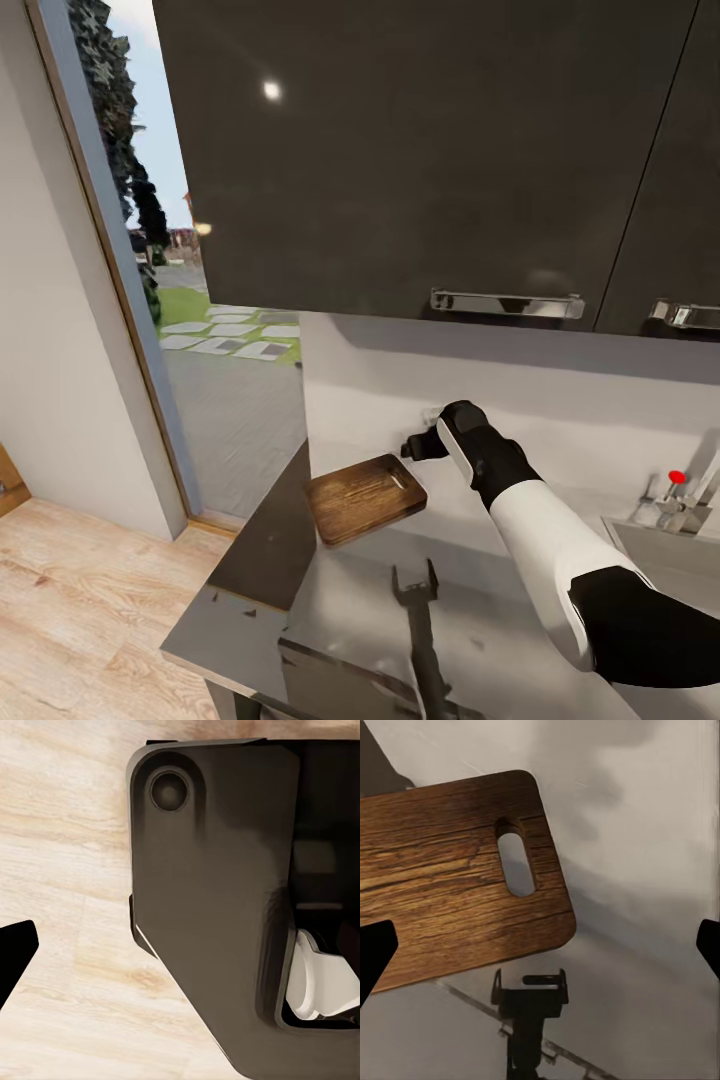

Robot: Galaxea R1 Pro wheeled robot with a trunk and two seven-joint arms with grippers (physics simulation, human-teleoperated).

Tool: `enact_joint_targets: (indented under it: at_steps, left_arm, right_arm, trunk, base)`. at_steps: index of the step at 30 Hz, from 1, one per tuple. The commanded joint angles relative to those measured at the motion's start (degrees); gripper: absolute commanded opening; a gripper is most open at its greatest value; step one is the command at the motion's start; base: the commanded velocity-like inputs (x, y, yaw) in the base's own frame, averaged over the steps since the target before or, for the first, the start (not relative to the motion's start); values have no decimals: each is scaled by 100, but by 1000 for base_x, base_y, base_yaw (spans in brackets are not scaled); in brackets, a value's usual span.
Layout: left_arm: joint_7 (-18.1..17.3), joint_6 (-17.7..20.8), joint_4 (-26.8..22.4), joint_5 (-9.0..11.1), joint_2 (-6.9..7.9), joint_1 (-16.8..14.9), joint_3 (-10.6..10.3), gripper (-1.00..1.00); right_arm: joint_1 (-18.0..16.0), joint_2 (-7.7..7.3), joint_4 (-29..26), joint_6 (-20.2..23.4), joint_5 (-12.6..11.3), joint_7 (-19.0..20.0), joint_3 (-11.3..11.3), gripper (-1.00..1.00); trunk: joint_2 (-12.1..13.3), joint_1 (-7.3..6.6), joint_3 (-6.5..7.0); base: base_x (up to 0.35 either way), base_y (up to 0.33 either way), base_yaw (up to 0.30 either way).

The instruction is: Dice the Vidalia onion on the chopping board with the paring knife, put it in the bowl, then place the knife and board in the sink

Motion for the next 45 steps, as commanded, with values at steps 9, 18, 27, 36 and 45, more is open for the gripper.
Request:
enact_joint_targets:
  at_steps: [9, 18, 27, 36, 45]
  left_arm:
    - [0, -11, -3, 7, 0, 1, -1, 100]
    - [-1, -13, -4, 7, -6, 1, -8, 100]
    - [-3, -12, -3, 7, -1, 1, -2, 100]
    - [-2, -14, -3, 7, 0, 1, -5, 100]
    - [-4, -14, -3, 7, 0, 1, -6, 100]
  right_arm:
    - [-3, -3, -3, -2, -38, -51, 54, 100]
    - [14, -3, -3, -14, -46, -37, 71, 100]
    - [14, -5, -3, -33, -46, -27, 75, 100]
    - [14, -147, 496, -660, -46, -9, 56, 100]
    - [14, -565, 676, -1337, -37, 929, 85, 100]
  trunk:
    - [-7, 3, -6]
    - [-7, 3, -6]
    - [-7, 3, -6]
    - [-7, 3, -6]
    - [-7, 3, -6]
  base:
    - [0, -1, 0]
    - [0, 0, 0]
    - [0, 0, 0]
    - [0, 0, 0]
    - [0, 0, 0]
